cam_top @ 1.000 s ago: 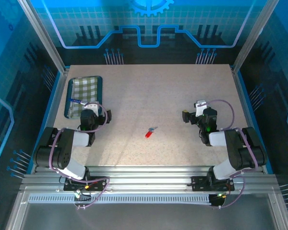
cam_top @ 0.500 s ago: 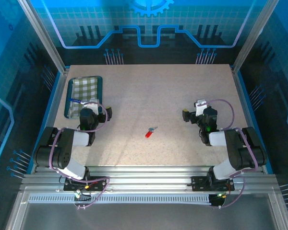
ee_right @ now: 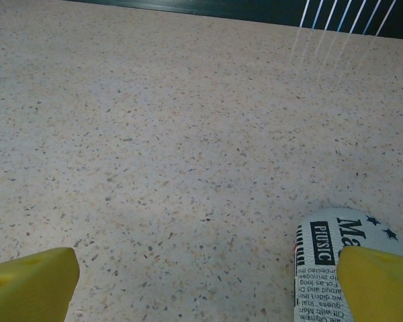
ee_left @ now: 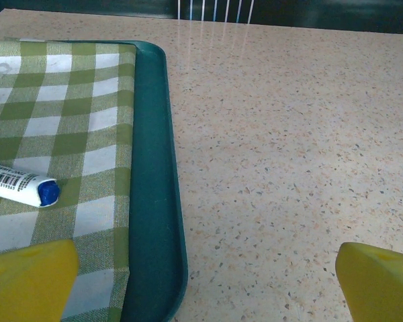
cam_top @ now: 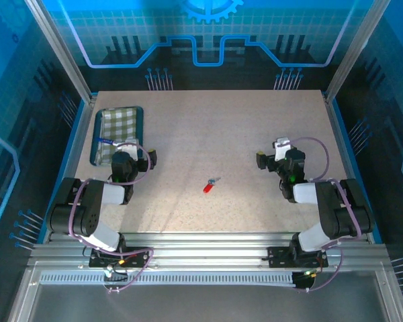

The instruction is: Remove the keys from the keyring

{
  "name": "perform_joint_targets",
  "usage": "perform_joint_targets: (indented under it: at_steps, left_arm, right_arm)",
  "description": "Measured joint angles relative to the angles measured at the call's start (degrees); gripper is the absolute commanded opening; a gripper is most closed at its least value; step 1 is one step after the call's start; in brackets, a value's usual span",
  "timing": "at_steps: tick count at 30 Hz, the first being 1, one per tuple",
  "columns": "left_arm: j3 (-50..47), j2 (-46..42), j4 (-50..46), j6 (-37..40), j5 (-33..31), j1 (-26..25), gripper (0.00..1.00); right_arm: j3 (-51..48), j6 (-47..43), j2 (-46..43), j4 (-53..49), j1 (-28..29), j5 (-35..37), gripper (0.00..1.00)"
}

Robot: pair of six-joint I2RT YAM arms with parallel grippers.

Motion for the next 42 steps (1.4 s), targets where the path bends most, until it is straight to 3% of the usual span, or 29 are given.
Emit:
perform_joint_targets:
  at_steps: [7, 11, 15, 17, 21, 23, 25, 28, 31, 35, 42]
  left_arm:
    - [1.73, -9.73, -8.87, -0.31, -3.13, -0.42, 0.99]
    - [9.03, -16.02, -20.59, -7.76, -3.56, -0.33, 0.99]
    - [14.45, -18.45, -27.91, -16.44, 4.11, 0.33, 0.99]
    - [15.43, -18.43, -30.23, -19.87, 9.11, 0.31, 0.99]
    - [15.61, -18.43, -34.75, -24.44, 17.03, -1.09, 0.91]
    - [16.46, -18.36, -37.94, -25.55, 20.57, -3.39, 0.85]
    - [17.55, -17.94, -39.95, -26.16, 23.43, -6.16, 0.73]
    - [20.20, -15.89, -43.63, -25.18, 26.67, -11.45, 0.54]
    - [23.43, -11.74, -47.69, -22.51, 29.46, -16.37, 0.47]
    - [28.11, -5.40, -54.38, -17.64, 32.04, -21.07, 0.50]
    - [38.32, 4.33, -64.13, -5.88, 30.38, -30.05, 0.53]
  right_arm:
    - [3.32, 3.72, -14.03, -11.34, -0.46, 1.18, 1.00]
    - [8.87, 18.93, -21.03, -22.51, -6.40, -4.94, 1.00]
    - [11.26, 31.41, -21.40, -26.34, -14.80, -18.91, 0.91]
    - [10.10, 35.93, -21.62, -26.80, -15.37, -24.37, 1.00]
    - [8.09, 38.88, -26.84, -32.81, -14.21, -31.26, 0.99]
    - [8.76, 38.56, -29.97, -36.61, -13.03, -33.53, 0.92]
    - [10.14, 37.33, -32.09, -40.83, -11.89, -35.45, 0.76]
    - [11.96, 35.41, -33.29, -46.93, -10.40, -37.62, 0.65]
    - [12.24, 33.35, -33.31, -52.89, -8.24, -38.10, 0.62]
    - [12.24, 31.01, -32.89, -59.14, -4.63, -37.90, 0.62]
    - [12.22, 29.16, -32.20, -62.36, -1.33, -37.70, 0.62]
